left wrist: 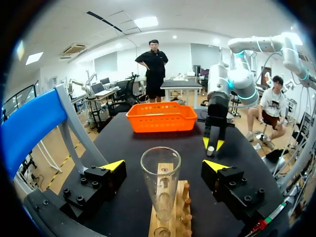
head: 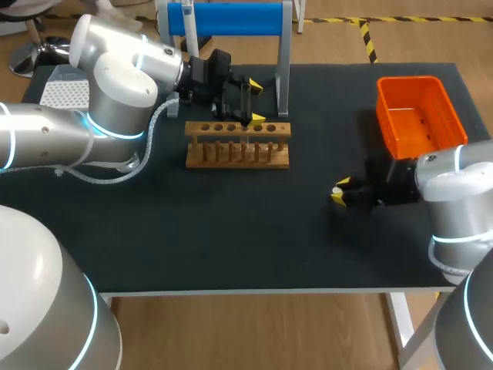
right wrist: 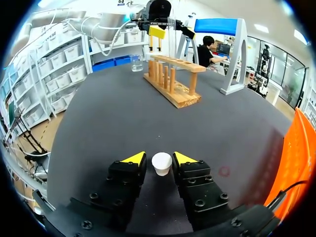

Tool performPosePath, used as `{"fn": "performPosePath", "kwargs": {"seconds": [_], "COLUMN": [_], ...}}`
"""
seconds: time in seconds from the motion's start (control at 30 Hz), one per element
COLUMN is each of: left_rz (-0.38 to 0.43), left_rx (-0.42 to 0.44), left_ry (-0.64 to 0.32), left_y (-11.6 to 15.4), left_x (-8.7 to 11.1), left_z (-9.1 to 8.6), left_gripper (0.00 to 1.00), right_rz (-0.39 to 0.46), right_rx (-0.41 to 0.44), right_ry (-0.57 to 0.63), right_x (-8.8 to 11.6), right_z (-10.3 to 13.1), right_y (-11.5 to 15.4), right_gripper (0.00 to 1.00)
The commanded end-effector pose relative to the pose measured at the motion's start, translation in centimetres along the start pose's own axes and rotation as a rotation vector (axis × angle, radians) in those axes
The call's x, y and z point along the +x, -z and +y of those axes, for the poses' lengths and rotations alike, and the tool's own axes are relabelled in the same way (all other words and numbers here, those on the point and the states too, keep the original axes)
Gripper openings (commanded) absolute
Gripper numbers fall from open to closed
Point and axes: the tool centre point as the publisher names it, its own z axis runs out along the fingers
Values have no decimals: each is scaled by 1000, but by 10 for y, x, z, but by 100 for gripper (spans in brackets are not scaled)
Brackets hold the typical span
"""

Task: Invert the test tube, pick up the pipette, mount the tip to pipette, aspirate from beaker and dispense into the tube, eject the tip, return the pipette, and cap with the stopper.

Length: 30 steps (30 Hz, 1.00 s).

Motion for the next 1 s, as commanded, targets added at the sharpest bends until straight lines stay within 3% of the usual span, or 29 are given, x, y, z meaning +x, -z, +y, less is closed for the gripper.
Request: {"fn": "performPosePath", "kwargs": {"seconds": [0.03, 0.13, 0.3, 0.8, 1.0], "left_rz": [5, 5, 5, 5, 5], "left_rx": [2, 2, 2, 2, 2], "left_ry": [-2, -2, -2, -2, -2], "left_y": [0, 0, 0, 0, 0], "left_x": [-2, -2, -2, -2, -2], "left_z": [1, 1, 1, 1, 1], "left_gripper": [100, 100, 100, 100, 100], "right_rz": [0, -1, 0, -6, -7], "right_rx": [1, 1, 3, 0, -22], "right_ry": [0, -2, -3, -7, 4], "right_x": [-1, -1, -1, -2, -5], "right_z": [0, -1, -1, -1, 22], "right_y": [0, 0, -1, 2, 17], "right_gripper": [33, 31, 0, 0, 0]}}
